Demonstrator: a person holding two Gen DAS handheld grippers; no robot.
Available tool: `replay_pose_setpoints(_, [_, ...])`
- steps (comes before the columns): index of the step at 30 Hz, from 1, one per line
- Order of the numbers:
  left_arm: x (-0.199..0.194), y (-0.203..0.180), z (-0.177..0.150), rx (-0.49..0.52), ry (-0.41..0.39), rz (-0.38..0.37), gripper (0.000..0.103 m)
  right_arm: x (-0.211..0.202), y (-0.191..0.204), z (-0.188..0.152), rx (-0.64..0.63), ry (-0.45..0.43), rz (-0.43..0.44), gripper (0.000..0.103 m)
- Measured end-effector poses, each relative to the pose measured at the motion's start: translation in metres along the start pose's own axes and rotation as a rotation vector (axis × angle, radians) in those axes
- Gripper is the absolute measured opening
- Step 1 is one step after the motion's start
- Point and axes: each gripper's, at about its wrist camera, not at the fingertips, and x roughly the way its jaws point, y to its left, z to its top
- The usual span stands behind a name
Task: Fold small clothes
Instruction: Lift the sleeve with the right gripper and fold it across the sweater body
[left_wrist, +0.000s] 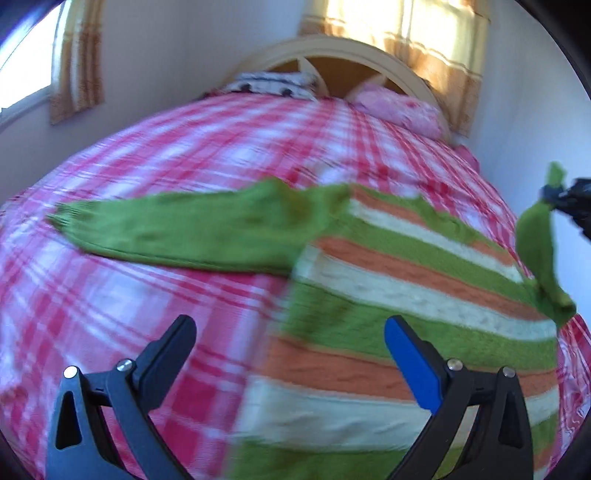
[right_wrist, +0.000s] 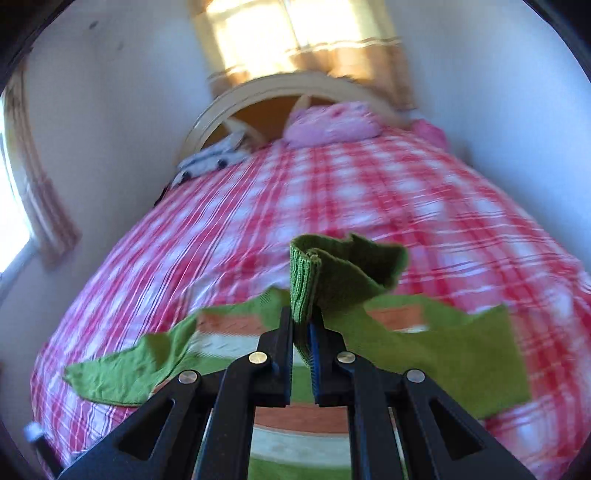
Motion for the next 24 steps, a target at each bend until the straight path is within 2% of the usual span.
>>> replay_pose_setpoints(2, [-0.006, 0.02, 0.002, -0.025, -0.015, 0.028, 0.103, 0.033, 0.034, -0.013, -0.042, 0.035, 0.01, 0.007])
replay_pose_setpoints(6, [-0.008, 0.05, 0.001, -0.069, -0.027, 0.061, 0.103, 0.082, 0.077, -0.044, -0.08, 0.117, 0.004, 0.007])
replay_pose_setpoints(13, [0.001, 0.074, -0.009, -0.074, -0.016, 0.131, 0.103, 0.126, 0.115, -0.077, -0.147, 0.18, 0.004, 0.007])
replay_pose_setpoints(15, [0.006, 0.079, -0.012, -0.087, 0.0, 0.132, 0.103, 0.132, 0.121, -0.082, -0.171, 0.207, 0.053, 0.016])
replay_pose_setpoints(16, [0.009, 0.08, -0.013, -0.095, 0.003, 0.131, 0.103, 0.134, 0.123, -0.085, -0.177, 0.234, 0.092, 0.029])
replay_pose_setpoints(17, [0.009, 0.082, -0.014, -0.1, 0.002, 0.128, 0.103, 0.134, 0.124, -0.086, -0.17, 0.254, 0.135, 0.036])
replay_pose_setpoints(18, [0.008, 0.084, -0.015, -0.103, 0.0, 0.125, 0.103, 0.131, 0.123, -0.088, -0.14, 0.279, 0.235, 0.038])
replay_pose_setpoints(20, [0.01, 0.085, -0.015, -0.106, 0.001, 0.129, 0.103, 0.116, 0.118, -0.084, -0.099, 0.256, 0.35, 0.038])
replay_pose_setpoints(21, [0.012, 0.086, -0.014, -0.111, 0.002, 0.136, 0.103, 0.11, 0.116, -0.081, -0.094, 0.223, 0.348, 0.038])
replay_pose_setpoints(22, [0.012, 0.087, -0.014, -0.115, 0.001, 0.141, 0.103, 0.103, 0.111, -0.077, -0.087, 0.179, 0.309, 0.035])
replay_pose_setpoints(24, [0.014, 0.092, -0.013, -0.138, 0.005, 0.151, 0.103, 0.105, 0.1, -0.069, -0.058, 0.157, 0.195, 0.012])
